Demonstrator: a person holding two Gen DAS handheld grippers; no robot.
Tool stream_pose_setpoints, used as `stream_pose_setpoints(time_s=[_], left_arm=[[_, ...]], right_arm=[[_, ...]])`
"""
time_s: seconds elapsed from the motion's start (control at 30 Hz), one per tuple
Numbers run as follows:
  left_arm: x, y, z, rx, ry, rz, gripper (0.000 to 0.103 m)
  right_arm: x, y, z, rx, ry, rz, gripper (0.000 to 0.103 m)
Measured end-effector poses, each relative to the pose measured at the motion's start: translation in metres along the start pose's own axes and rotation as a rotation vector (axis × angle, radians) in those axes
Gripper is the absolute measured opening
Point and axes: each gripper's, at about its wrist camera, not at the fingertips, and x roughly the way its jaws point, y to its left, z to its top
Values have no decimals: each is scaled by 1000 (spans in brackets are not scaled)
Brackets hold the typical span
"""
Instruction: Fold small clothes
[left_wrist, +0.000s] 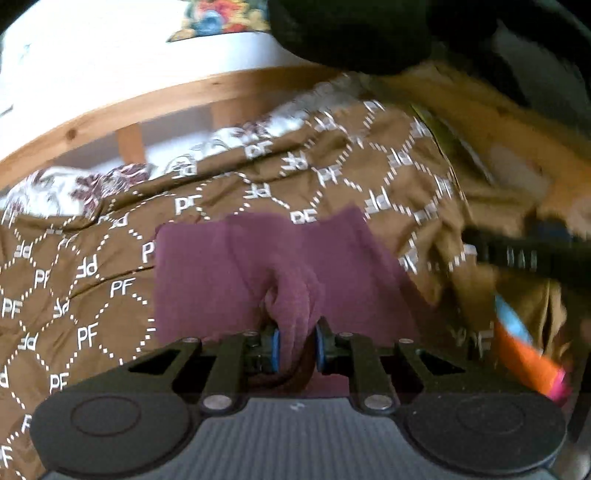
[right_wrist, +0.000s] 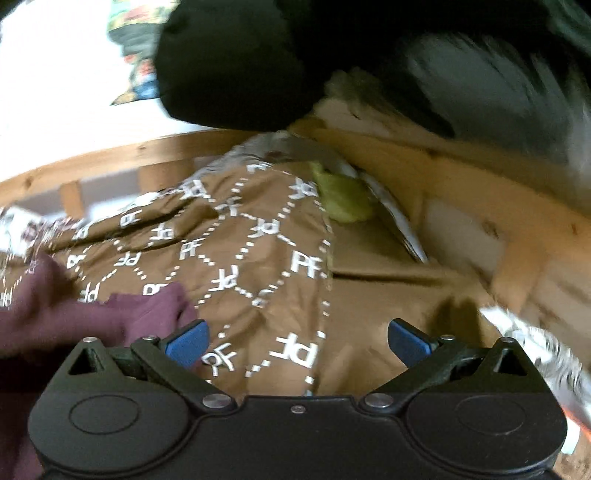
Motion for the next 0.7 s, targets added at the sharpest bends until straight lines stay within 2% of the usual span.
stream_pose_setpoints(time_s=[0.1,0.13,0.17,0.23,0.3,0.37,0.47,0.53,0.6,0.7], left_arm=[[-2,-14,-7,78,-19,21,31],[-4,-16,-7,86,-28,11,44],[-7,-15,-8,84,-33,-14,59],[-18,-12,-9,57,-49,-68,71],[-29,-4,-8,24,-66,-128,77],[-44,4,-10,-14,-88,-197,88],[-68,18,-13,-59,-141,-254,98],[-83,27,-17,-70,-178,-254,102],[-94,36,-23,-53,-214,-225,102],[-94,45,-37,13,-240,-118,102]], right_arm=[[3,-6,-2,16,18,23,102],[4,-5,-2,6,19,34,102],[5,-2,-2,-5,18,41,102],[5,3,-2,-30,15,55,102],[4,7,-3,-43,14,63,102],[3,10,-2,-42,17,63,102],[3,10,-2,-31,20,47,102],[2,10,-3,-25,16,53,102],[-3,12,-4,-19,-12,82,102],[-13,15,-4,8,-73,190,102]])
